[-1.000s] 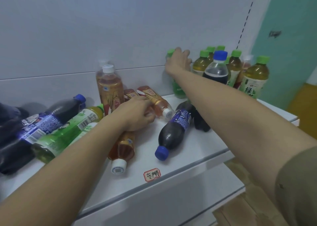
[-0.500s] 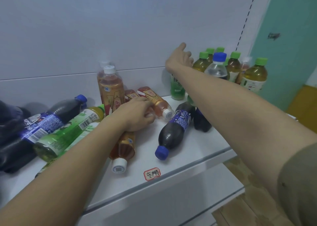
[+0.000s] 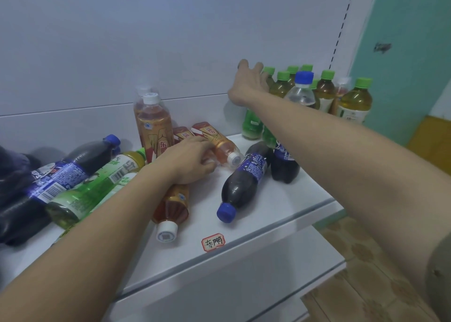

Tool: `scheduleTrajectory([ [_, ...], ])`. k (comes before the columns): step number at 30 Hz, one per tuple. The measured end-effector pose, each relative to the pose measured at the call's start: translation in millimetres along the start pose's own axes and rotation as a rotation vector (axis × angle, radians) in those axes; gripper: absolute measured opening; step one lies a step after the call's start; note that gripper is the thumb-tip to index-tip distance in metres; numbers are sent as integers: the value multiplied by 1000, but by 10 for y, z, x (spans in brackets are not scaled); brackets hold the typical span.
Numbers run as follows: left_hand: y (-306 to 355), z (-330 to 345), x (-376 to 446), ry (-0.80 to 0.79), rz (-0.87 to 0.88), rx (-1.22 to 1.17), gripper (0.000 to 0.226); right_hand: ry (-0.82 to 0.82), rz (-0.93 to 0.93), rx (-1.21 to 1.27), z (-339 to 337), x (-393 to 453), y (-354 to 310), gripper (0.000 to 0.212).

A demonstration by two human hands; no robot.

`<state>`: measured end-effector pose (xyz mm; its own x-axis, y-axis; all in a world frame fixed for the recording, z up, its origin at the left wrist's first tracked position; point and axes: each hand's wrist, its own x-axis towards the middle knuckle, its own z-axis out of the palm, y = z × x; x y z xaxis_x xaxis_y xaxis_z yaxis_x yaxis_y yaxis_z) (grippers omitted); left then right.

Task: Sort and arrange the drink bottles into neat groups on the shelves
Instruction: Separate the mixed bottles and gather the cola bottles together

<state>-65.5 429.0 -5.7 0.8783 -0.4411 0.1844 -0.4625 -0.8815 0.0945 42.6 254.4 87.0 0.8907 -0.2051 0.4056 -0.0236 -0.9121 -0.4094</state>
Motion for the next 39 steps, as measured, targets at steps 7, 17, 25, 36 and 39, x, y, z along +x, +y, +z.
scheduleTrajectory([
  [7, 9, -4, -10, 10, 3, -16, 49, -73, -65, -33, 105, -154, 164, 62],
  [17, 41, -28, -52, 68, 9, -68, 43, -132, -159, -15, 181, -335, 203, 56],
  [25, 150, -138, -147, 150, -63, 152, 37, -429, -389, -86, 388, -939, 463, 58],
  [36, 179, -177, -287, 151, -164, 9, 21, -373, -387, -24, 230, -934, 323, 53],
  [39, 140, -102, -357, 242, -223, -101, 18, -240, -407, 40, 30, -744, 152, 48],
])
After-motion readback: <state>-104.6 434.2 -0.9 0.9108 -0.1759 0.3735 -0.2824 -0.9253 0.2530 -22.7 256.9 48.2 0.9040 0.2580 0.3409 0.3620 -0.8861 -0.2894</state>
